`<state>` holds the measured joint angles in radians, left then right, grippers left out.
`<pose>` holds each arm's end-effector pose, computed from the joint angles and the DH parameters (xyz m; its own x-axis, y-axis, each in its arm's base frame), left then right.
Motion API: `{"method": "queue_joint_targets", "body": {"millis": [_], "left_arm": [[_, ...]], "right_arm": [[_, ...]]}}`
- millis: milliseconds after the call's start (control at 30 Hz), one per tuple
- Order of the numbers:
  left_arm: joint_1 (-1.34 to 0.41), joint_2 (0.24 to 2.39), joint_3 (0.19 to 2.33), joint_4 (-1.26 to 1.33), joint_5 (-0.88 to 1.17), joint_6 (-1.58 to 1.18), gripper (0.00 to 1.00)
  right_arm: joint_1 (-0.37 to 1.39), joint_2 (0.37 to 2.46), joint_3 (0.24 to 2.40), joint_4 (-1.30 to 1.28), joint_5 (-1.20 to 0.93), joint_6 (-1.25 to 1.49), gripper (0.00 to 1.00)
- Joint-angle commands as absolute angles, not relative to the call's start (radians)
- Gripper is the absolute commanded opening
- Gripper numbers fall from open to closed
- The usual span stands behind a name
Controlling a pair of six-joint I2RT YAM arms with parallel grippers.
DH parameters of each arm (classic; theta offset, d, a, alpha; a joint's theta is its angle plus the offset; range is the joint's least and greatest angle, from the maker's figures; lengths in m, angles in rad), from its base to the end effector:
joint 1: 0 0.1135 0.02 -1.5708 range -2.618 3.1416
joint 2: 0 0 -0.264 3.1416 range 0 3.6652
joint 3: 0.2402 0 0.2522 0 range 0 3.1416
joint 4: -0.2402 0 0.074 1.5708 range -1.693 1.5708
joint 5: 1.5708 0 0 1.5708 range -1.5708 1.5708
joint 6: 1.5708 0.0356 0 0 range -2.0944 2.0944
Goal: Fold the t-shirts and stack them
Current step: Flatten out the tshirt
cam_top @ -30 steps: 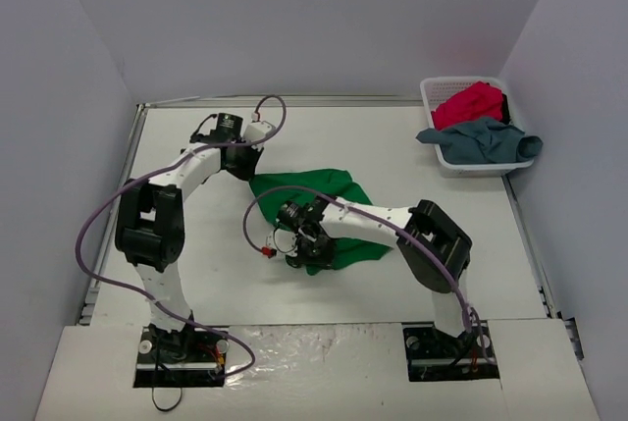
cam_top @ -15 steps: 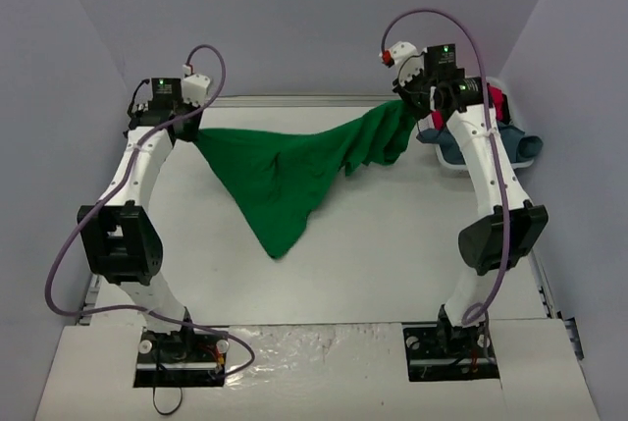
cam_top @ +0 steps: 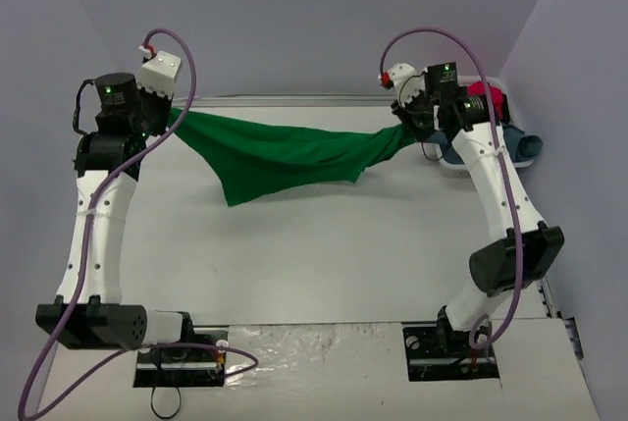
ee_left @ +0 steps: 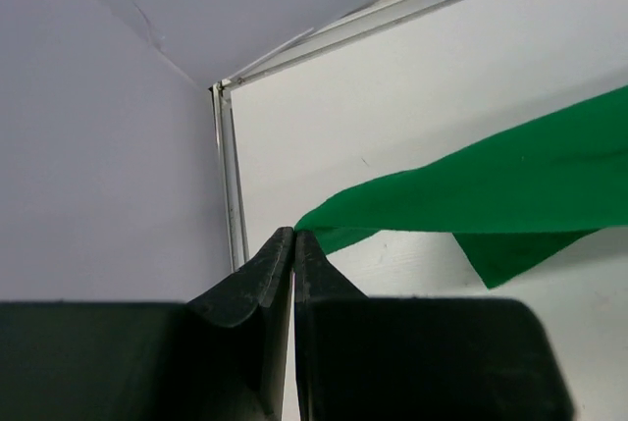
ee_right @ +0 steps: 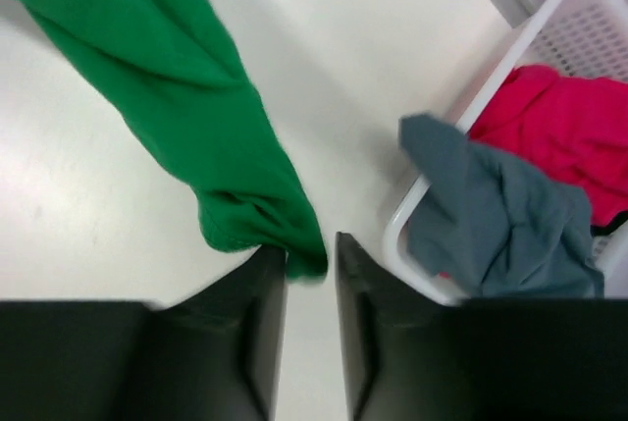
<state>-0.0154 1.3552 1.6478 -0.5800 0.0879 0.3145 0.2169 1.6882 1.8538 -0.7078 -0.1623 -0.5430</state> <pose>0.2857 -0.0075 0.4685 -0.2387 0.3119 -0.9196 0.1823 0.9446 0.2730 0.3661 0.0866 0.4189 -0.2519 -0.5776 -0.7765 -0.5579 0.7422 -0.3712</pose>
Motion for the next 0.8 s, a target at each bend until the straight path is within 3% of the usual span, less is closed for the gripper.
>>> {"method": "queue_joint_targets", "body": {"millis": [0, 33, 100, 200, 333, 567, 767], "left_arm": [[-0.006, 1.275, 1.562, -0.63, 0.11, 0.356, 0.02], [-0.006, 1.257, 1.536, -0.638, 0.123, 0.357, 0.02], [-0.008, 1.203, 1.455, -0.643, 0.158, 0.374, 0.02], [-0.008, 1.164, 1.376, -0.641, 0.185, 0.384, 0.02], [-0.008, 1.154, 1.339, -0.652, 0.216, 0.376, 0.02], [-0.008, 1.157, 1.302, -0.637, 0.236, 0.359, 0.03], [-0.009, 1.172, 1.273, -0.617, 0.239, 0.342, 0.02]], "right_arm": [[0.216, 1.507, 1.699, -0.8, -0.27, -0.655, 0.27], [0.218, 1.484, 1.668, -0.842, -0.32, -0.669, 0.42], [0.219, 1.424, 1.626, -0.861, -0.351, -0.681, 0.63], [0.221, 1.402, 1.583, -0.859, -0.37, -0.675, 0.73], [0.222, 1.468, 1.595, -0.854, -0.37, -0.652, 0.74], [0.253, 1.774, 1.679, -0.851, -0.518, -0.594, 0.64], [0.314, 1.999, 1.785, -0.862, -0.589, -0.583, 0.62]]}}
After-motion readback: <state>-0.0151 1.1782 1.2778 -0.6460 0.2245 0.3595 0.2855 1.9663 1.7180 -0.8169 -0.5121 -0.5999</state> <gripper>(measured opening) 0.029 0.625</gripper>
